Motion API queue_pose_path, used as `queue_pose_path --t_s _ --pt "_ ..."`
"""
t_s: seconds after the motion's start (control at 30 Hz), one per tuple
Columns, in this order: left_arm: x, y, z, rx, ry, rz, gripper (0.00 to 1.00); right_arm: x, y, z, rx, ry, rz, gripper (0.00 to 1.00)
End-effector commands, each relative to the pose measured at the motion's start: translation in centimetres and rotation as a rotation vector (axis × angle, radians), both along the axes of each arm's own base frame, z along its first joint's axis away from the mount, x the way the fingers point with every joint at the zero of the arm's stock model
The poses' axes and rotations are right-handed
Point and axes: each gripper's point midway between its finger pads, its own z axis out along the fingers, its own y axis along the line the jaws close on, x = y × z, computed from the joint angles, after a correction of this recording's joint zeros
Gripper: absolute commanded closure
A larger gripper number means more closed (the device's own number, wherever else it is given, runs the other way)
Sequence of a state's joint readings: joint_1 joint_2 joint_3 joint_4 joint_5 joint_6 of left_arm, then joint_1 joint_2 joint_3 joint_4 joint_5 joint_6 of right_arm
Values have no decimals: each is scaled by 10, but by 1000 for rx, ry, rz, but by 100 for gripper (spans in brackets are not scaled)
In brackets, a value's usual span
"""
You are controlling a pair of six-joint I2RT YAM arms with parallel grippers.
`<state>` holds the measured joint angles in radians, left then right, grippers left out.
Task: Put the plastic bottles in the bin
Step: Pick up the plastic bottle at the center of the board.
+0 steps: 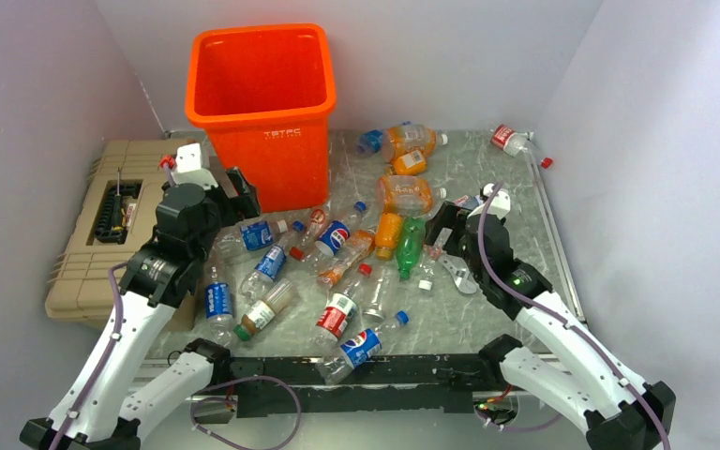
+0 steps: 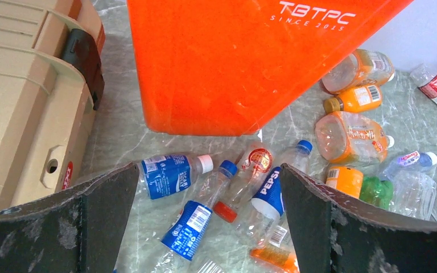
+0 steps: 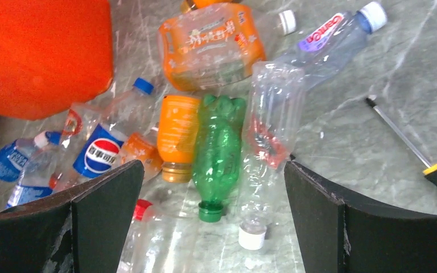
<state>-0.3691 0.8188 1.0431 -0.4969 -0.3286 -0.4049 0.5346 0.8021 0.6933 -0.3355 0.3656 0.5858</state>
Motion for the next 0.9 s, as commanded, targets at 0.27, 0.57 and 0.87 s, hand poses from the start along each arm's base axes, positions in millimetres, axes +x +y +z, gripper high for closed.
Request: queue_pose_path --t_s 0.27,0.57,0.87 --pt "-5 -16 20 -18 -98 -108 1 7 -40 -12 -88 -19 -215 0" --pt "6 -54 -6 -24 -70 -280 3 41 -16 -40 22 25 -138 1" --pt "-4 -71 -3 7 -99 -393 3 65 -32 -77 62 119 -144 3"
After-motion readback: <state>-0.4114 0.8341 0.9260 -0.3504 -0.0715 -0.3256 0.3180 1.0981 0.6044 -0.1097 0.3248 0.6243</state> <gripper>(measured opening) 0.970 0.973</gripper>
